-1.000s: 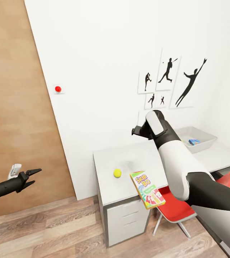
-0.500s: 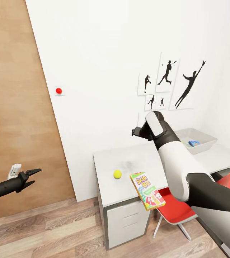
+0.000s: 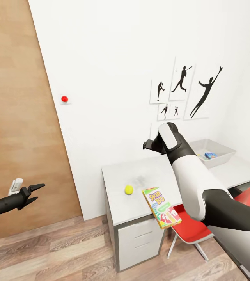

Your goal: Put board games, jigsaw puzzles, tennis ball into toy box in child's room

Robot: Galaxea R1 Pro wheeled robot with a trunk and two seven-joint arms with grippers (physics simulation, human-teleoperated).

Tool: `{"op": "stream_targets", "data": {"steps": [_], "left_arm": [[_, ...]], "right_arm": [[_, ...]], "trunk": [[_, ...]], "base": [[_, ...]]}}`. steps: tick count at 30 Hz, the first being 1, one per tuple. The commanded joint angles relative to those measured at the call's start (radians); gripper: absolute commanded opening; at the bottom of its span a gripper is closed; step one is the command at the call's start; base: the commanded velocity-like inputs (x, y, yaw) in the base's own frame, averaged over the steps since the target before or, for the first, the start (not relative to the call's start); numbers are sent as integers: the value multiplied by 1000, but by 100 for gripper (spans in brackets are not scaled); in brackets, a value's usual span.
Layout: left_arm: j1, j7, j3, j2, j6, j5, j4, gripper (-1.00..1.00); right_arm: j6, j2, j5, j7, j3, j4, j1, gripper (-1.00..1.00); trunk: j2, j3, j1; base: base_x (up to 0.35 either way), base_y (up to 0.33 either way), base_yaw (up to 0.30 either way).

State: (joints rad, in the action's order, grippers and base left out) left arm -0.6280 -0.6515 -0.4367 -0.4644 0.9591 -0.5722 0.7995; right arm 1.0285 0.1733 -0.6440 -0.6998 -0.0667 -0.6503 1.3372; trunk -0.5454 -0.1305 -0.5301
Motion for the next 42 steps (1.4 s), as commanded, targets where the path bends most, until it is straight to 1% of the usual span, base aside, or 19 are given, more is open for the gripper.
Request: {"op": "stream_targets", "data": {"steps": [1,10,20,26,35,42], "left_arm": [[-1,-5,-2,0,4,3,0,100],[-1,-5,-2,0,4,2,0,100],[0,-5,-1,1,4,2,0,100],[0,-5,-1,1,4,2,0,100],[1,-5,-1,1,4,2,0,100],[1,-5,-1,1,4,2,0,100]], "right_arm": [[1,1,-10,-10,-4,0,1,100],[2,1,-11,-7,-6,2,1,100],[3,1,-11,-3,-5,7,0,100],[3,1,-11,-3,-6,7,0,100],[3,1,-11,0,-7,10,0,100],[2,1,-11,1,-7,12,-12,100]], "trunk": [[-2,-2,0],[-2,-2,0],[-2,-2,0],[-2,-2,0],[-2,-2,0],[-2,-2,0]], "base": [[0,225,-178],[-21,255,-244],[-218,186,-276],[-148,64,-279],[-14,5,-279],[-1,0,-279]]}}
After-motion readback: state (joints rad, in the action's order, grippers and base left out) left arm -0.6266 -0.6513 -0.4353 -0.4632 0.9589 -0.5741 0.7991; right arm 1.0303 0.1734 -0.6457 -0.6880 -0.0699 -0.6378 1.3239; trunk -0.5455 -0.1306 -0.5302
